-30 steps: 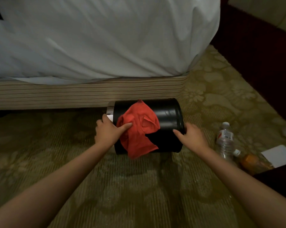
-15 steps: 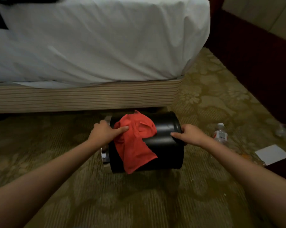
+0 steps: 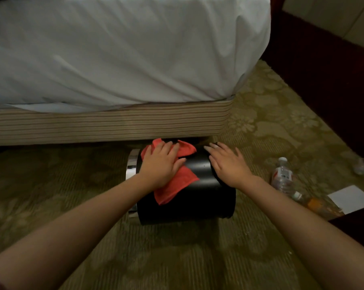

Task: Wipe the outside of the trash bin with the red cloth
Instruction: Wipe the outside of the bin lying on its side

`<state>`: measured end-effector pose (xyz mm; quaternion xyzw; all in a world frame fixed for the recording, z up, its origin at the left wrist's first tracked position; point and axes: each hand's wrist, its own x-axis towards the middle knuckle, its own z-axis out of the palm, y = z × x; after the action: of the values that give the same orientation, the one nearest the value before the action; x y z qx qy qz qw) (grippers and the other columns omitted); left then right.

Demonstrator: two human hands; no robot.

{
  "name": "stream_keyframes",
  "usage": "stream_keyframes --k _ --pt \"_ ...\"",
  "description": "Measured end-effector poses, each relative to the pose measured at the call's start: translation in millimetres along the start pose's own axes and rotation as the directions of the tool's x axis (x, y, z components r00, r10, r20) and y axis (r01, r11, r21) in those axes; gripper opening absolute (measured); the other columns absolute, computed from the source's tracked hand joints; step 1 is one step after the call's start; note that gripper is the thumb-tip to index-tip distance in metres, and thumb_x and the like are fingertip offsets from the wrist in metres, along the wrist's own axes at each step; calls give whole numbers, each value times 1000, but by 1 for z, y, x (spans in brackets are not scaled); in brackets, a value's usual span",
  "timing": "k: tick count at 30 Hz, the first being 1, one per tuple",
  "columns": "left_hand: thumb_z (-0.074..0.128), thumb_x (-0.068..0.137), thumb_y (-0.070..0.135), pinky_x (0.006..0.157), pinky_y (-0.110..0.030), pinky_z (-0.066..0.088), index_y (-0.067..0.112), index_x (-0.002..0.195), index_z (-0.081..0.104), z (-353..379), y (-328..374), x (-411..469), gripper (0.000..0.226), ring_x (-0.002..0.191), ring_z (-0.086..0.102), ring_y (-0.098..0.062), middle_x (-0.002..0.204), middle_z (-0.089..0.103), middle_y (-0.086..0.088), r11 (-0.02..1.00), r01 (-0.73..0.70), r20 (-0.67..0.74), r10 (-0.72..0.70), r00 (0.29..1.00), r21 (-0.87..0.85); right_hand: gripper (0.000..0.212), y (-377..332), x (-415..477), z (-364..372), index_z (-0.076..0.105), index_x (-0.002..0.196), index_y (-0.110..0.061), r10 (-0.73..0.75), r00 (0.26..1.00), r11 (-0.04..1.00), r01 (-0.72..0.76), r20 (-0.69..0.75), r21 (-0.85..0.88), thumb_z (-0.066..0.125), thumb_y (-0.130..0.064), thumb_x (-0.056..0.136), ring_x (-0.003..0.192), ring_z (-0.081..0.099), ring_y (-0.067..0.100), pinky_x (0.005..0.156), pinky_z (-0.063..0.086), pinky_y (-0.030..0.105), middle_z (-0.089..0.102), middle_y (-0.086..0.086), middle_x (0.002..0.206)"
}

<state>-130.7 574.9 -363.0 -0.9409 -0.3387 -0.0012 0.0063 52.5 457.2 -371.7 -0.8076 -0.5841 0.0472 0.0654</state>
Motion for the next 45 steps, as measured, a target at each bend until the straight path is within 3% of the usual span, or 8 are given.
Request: stream_keyframes --k 7,14,21,25,30,34,38,45 --pt "31 89 45 95 -43 43 6 123 57 10 -26 -30 57 112 56 -34 122 58 -18 999 -33 -166 35 985 14 41 12 23 12 40 140 -21 -60 985 994 73 -162 76 31 -28 100 135 33 14 111 27 39 45 -2 142" --pt "31 89 40 102 -53 36 3 124 57 14 4 -42 58 119 52 -37 126 57 -19 993 108 -177 -100 979 37 45 11 21 19 31 145 -16 87 956 827 87 -279 555 36 -17 100 120 49 20 98 32 23 58 8 127" --pt "26 88 44 103 -46 39 8 127 55 11 92 2 61 125 50 -26 131 56 -10 966 -177 -145 205 968 188 45 9 18 20 26 147 -21 142 949 686 110 -280 720 31 -21 102 121 36 -6 99 23 4 43 -7 134" --pt "29 92 42 106 -39 36 9 133 50 9 56 12 56 126 48 -27 136 51 -12 956 -266 -130 281 951 120 53 13 22 20 26 147 -22 109 957 744 101 -269 660 28 -39 96 130 40 12 105 29 21 44 5 143" --pt "6 85 50 103 -38 36 8 131 49 5 -30 8 75 122 48 -28 133 52 -13 999 -40 -100 39 994 -5 55 13 17 24 22 147 -30 134 957 744 74 -256 664 26 -45 95 127 46 18 103 34 29 54 7 134" --pt "10 86 46 102 -42 33 11 127 53 7 -8 2 69 122 47 -27 131 54 -9 1000 17 -131 -17 991 3 51 7 13 23 20 148 -26 191 942 681 75 -275 729 27 -36 99 130 41 14 112 22 35 52 4 137" --pt "12 88 42 109 -42 24 12 137 41 9 52 20 64 132 35 -24 143 42 -6 992 -123 -165 125 978 22 47 7 15 19 11 148 -30 209 955 699 6 -212 715 24 -28 103 136 34 14 114 0 42 43 1 144" --pt "25 96 41 113 -41 18 14 145 28 13 71 44 55 138 26 -24 150 30 -6 951 -305 -121 310 943 52 48 12 23 17 14 149 -29 306 938 697 -104 -162 710 24 -33 102 138 30 17 115 6 50 36 -2 149"
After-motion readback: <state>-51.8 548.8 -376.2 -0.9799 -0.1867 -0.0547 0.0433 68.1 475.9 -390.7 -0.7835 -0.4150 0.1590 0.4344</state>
